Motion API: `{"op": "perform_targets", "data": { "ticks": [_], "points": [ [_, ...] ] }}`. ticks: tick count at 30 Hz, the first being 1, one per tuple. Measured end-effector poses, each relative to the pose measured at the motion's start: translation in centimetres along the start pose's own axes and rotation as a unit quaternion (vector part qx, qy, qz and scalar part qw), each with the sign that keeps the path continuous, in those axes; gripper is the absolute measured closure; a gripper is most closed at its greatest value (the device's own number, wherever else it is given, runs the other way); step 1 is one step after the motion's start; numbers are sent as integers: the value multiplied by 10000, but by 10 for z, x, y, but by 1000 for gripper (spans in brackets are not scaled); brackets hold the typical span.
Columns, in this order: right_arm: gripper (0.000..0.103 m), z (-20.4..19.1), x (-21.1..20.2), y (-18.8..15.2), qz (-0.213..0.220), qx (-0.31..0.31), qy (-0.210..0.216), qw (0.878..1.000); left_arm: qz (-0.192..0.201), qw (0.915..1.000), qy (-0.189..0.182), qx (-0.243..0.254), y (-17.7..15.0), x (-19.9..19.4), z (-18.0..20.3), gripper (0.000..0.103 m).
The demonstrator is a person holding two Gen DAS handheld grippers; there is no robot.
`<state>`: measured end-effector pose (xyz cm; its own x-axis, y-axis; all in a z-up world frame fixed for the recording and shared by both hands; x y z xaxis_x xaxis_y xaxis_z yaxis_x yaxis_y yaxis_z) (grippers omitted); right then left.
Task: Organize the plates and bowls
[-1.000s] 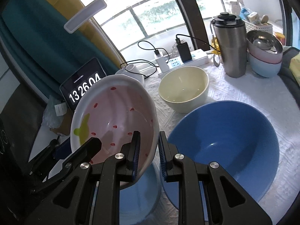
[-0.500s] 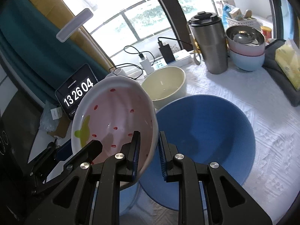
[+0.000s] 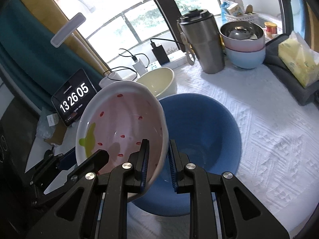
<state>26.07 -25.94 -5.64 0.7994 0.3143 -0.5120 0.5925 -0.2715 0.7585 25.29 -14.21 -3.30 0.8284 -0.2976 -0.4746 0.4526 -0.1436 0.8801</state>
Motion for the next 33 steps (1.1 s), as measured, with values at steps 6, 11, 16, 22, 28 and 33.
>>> {"op": "perform_targets", "data": {
  "ticks": [6,11,16,22,28,33],
  "points": [
    [82,15,-2,-5,-46,-2,-109,9999,-135,9998,-96,101,-5,9,13,67],
    [82,28,-2,-10,-140,43,-199,9997,-234,9995,-158,155,-9,15,23,67],
    [82,33,-2,-13,-185,-59,-310,9993,-351,9990,-191,177,-15,21,29,67],
    [82,37,-2,-14,-241,-168,-425,9987,-429,9986,-201,219,-19,26,33,67],
    [82,34,1,-15,-317,-340,-524,9975,-497,9983,-153,257,-22,31,34,66],
    [81,32,3,-15,-365,-427,-584,9967,-548,9979,-165,290,-25,33,33,66]
  ]
}}
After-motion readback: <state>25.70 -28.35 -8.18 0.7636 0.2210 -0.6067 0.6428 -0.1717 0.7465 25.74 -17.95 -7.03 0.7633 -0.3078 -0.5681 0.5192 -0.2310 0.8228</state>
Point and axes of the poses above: each gripper's, at about its wrist camera, not at the fingertips, and x roughly the way its jaws point, z to its right, y to its top, the point moved 1 cm from there along x, roughly the way its jaws point, and after that the axes turned 15 degrees about z, right-handed, at the moved point
